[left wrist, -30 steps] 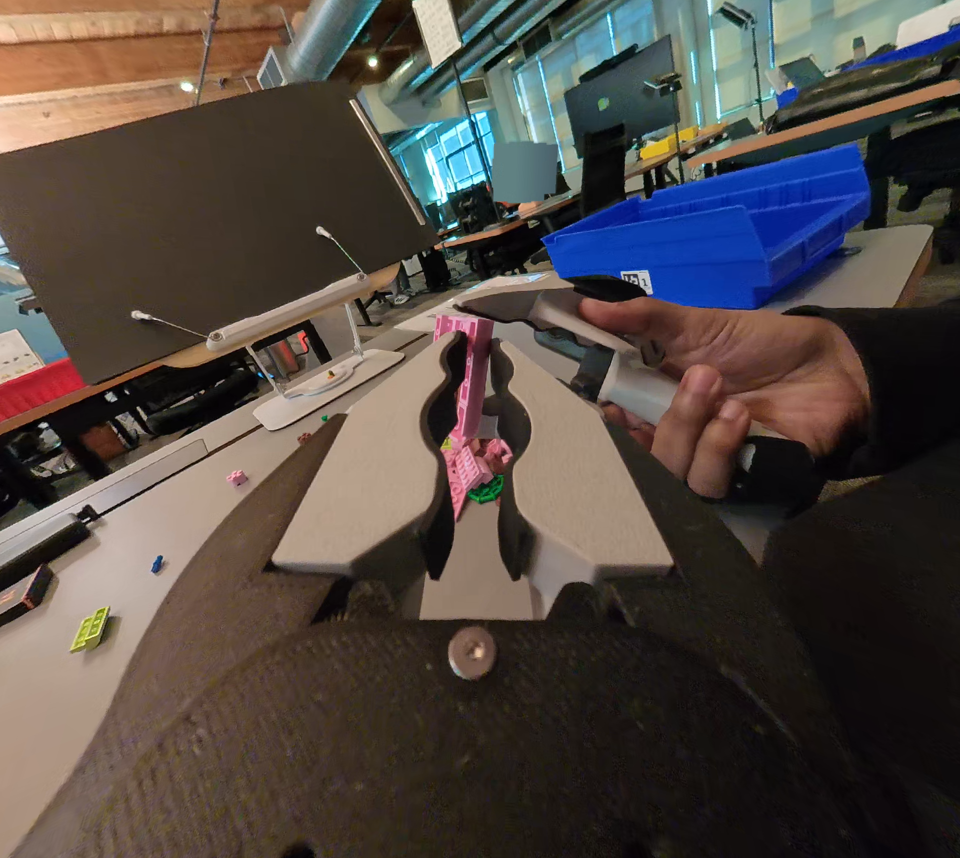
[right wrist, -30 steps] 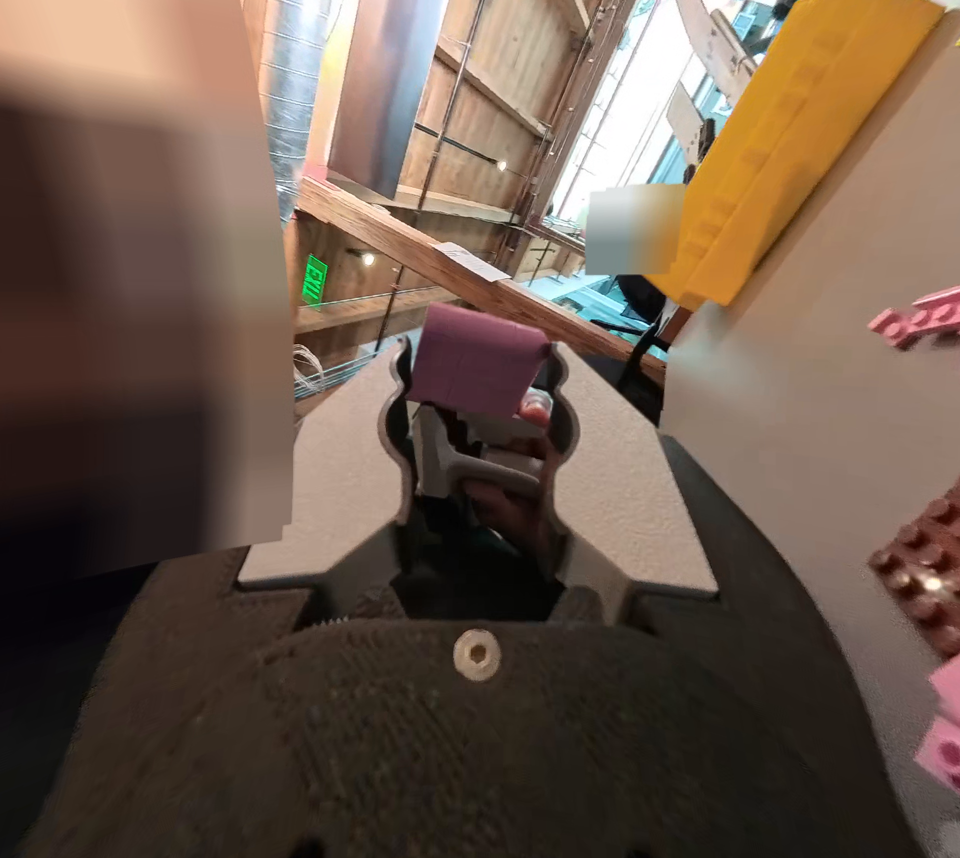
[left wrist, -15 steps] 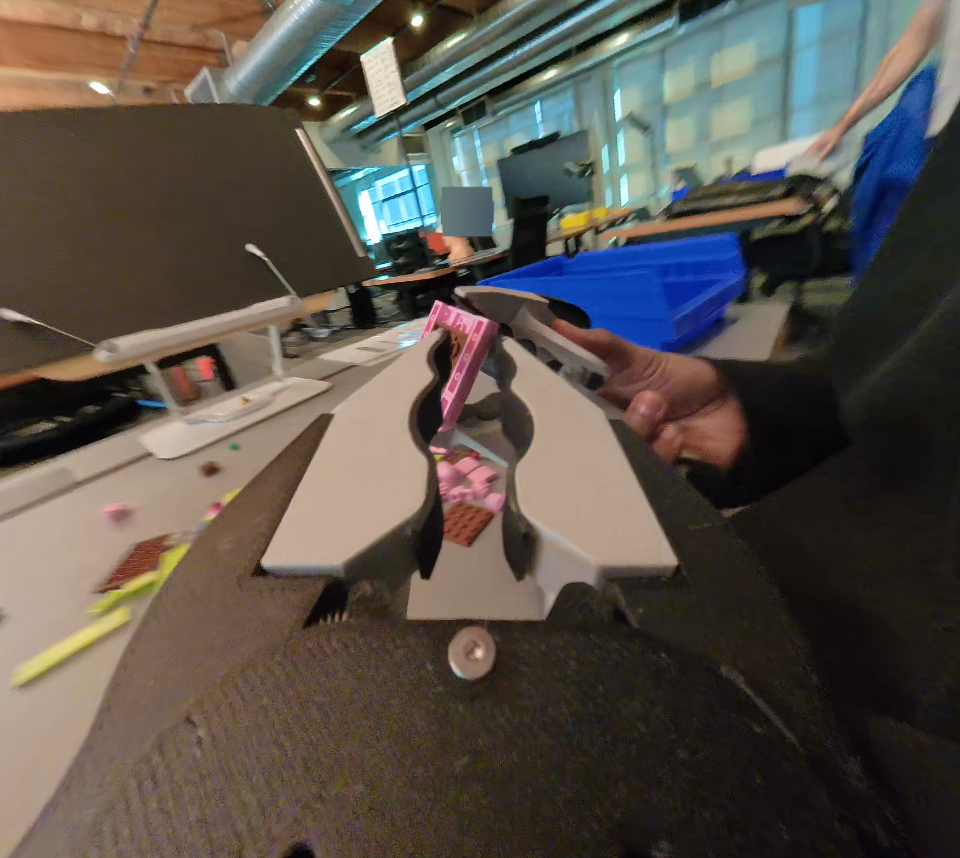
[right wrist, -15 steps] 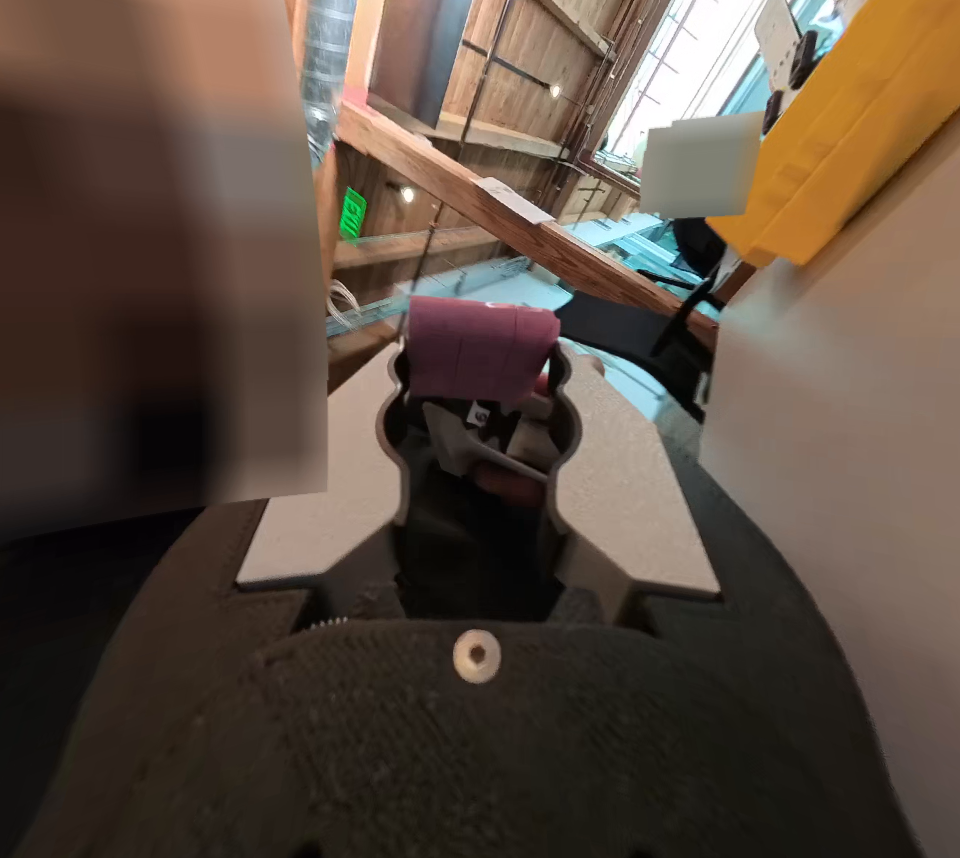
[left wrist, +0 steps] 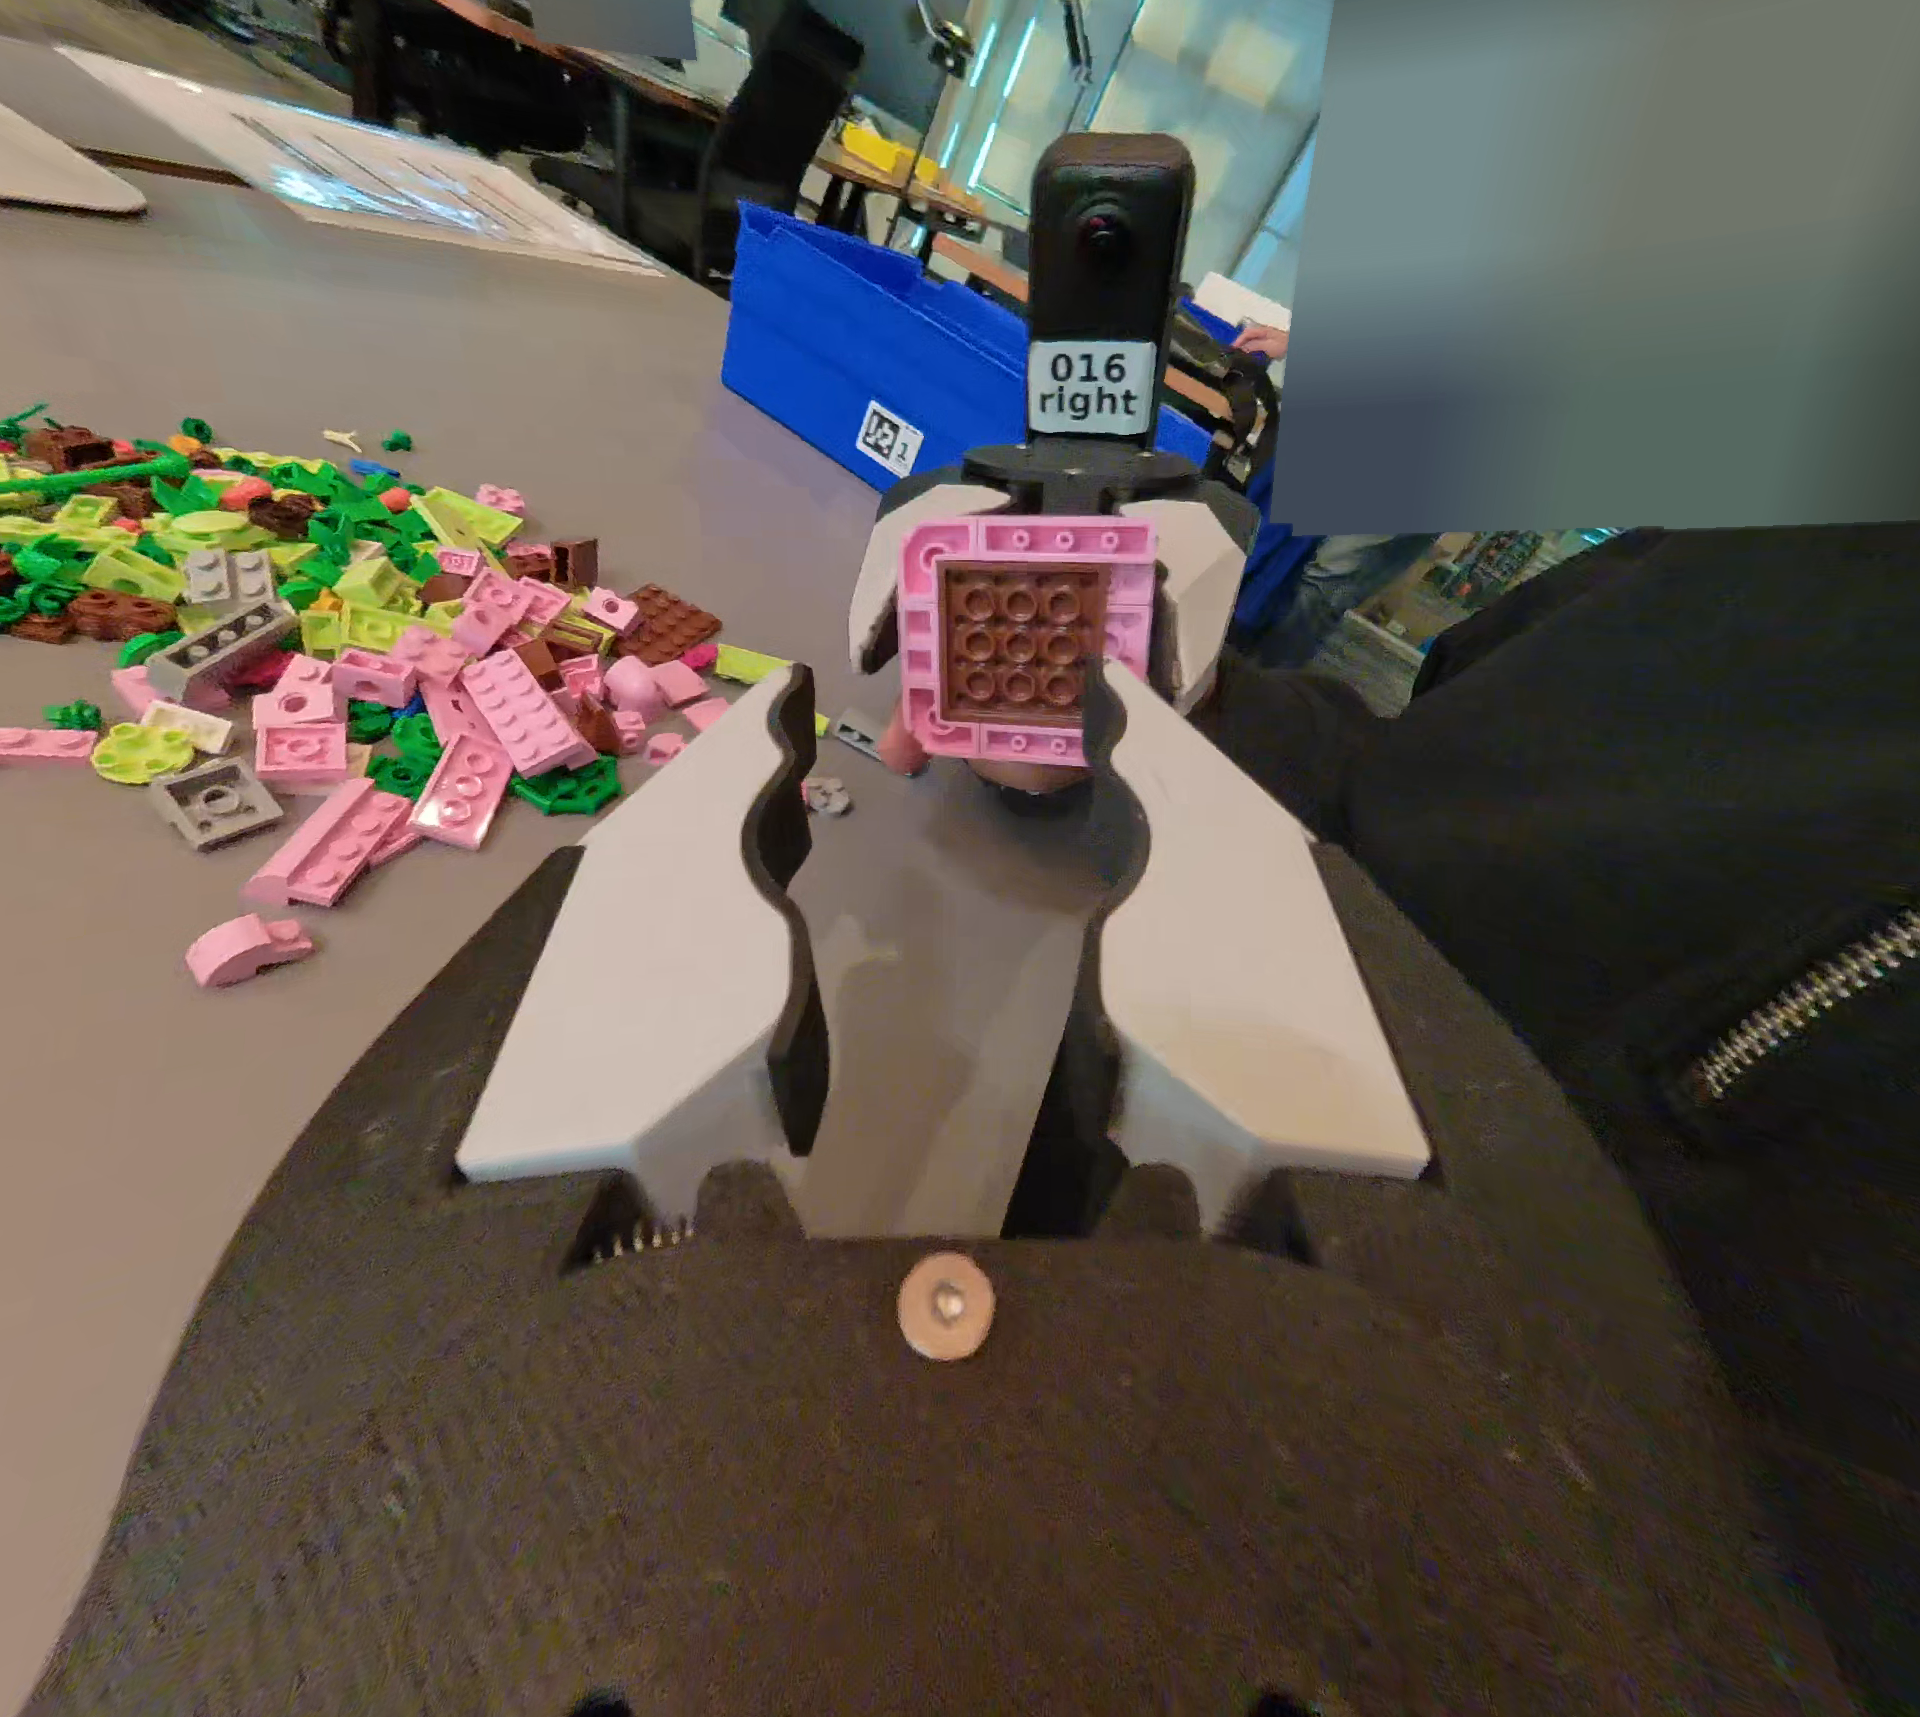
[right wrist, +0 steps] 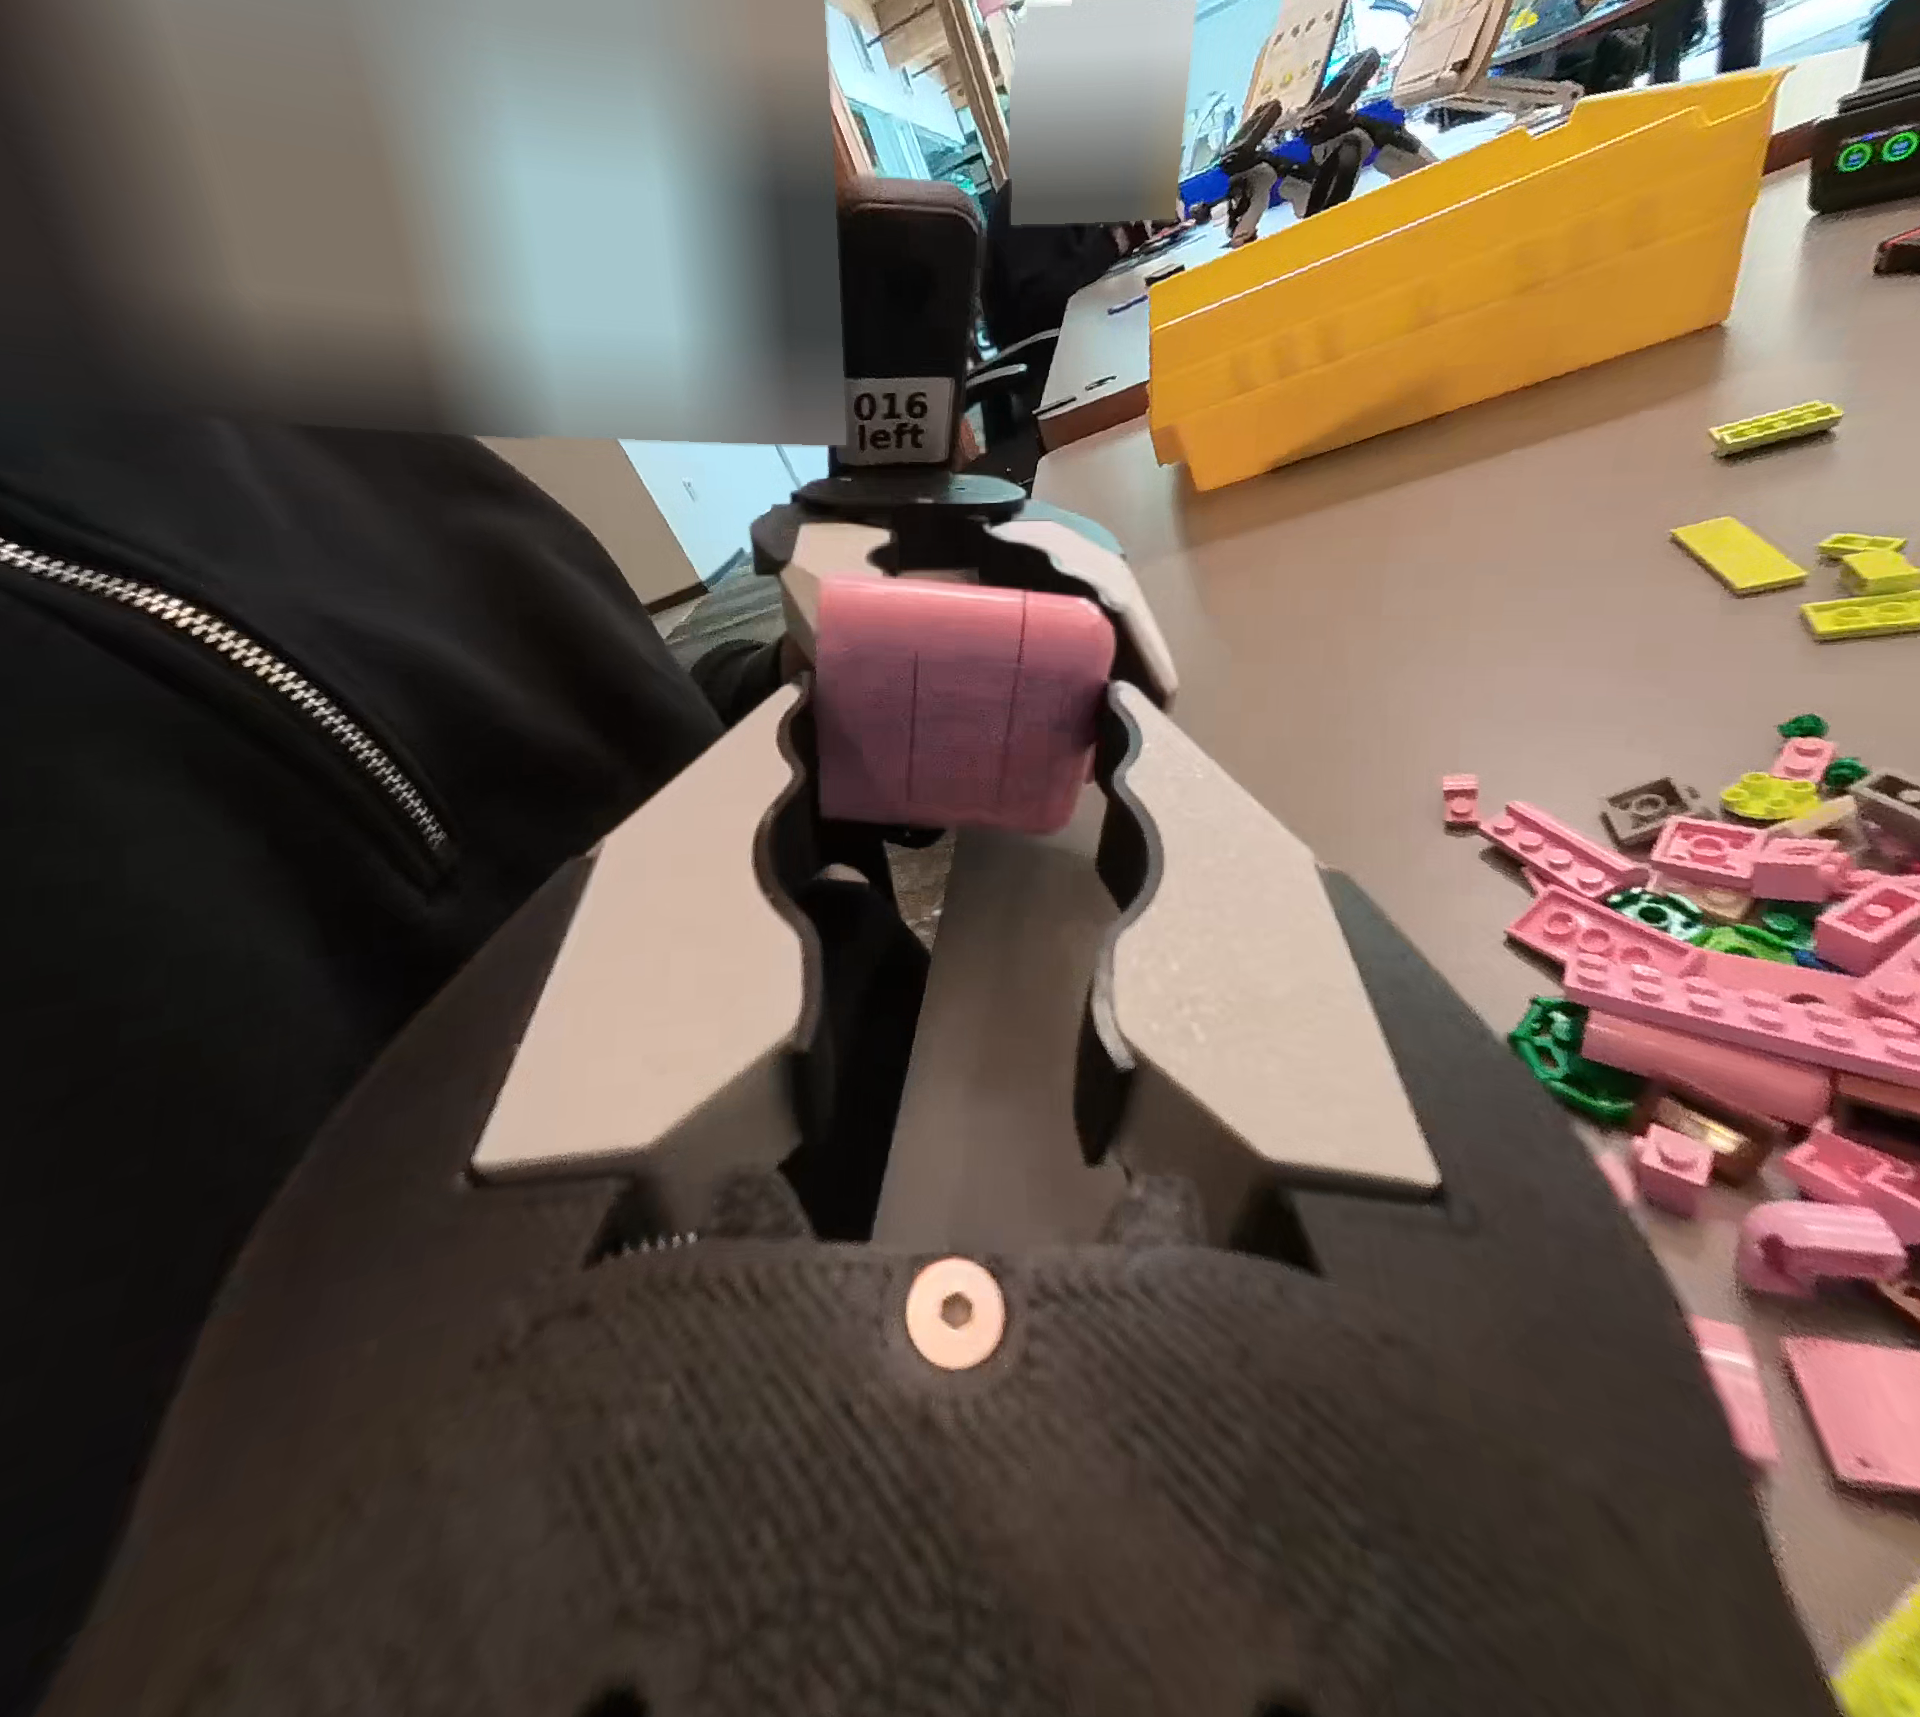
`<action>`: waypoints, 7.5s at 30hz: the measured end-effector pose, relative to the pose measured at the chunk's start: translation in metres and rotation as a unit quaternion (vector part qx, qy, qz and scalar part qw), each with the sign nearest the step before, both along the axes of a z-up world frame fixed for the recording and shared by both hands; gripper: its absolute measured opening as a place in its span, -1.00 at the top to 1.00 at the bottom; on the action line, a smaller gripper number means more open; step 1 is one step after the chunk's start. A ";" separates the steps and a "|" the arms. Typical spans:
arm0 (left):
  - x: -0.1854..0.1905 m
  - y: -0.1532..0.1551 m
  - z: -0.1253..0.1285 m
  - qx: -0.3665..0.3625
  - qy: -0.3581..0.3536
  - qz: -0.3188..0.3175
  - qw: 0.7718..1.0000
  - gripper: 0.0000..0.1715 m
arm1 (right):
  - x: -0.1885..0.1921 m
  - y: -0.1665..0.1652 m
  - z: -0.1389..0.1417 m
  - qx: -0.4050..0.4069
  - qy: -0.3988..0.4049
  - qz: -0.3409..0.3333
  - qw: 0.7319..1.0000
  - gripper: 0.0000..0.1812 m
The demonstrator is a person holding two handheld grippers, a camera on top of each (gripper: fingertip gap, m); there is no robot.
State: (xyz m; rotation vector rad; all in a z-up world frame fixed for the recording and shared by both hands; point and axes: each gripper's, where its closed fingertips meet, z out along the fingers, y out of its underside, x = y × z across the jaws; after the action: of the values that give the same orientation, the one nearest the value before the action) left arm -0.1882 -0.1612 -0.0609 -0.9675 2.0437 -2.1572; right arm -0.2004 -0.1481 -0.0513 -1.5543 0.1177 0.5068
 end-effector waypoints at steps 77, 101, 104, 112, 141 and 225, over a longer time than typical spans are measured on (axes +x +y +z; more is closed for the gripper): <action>0.015 -0.004 -0.023 0.188 -0.134 0.051 0.972 0.41 | 0.019 -0.012 -0.005 -0.043 0.190 -0.014 0.981 0.55; 0.015 0.006 -0.028 0.038 0.057 0.039 0.997 0.49 | 0.026 -0.004 -0.030 -0.180 -0.579 -0.206 0.769 0.93; 0.015 0.009 -0.034 0.070 0.057 0.042 0.995 0.39 | 0.018 -0.005 -0.034 -0.166 -0.582 -0.174 0.777 0.93; 0.002 0.013 -0.065 0.192 0.064 0.008 0.979 0.28 | 0.003 -0.001 -0.070 -0.184 -0.607 -0.099 0.767 0.93; -0.015 0.004 -0.102 0.357 -0.004 -0.012 0.934 0.40 | -0.011 -0.014 -0.100 -0.252 -0.438 -0.011 0.863 0.73; -0.015 -0.001 -0.102 0.366 -0.029 -0.004 0.930 0.43 | -0.001 -0.010 -0.104 -0.396 -0.196 0.290 0.849 0.50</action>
State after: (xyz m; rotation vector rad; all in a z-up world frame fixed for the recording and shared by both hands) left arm -0.2029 -0.1626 -0.1630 -0.7593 2.4934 -1.1907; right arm -0.2016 -0.1583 -0.1554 -2.5011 -0.5469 0.6339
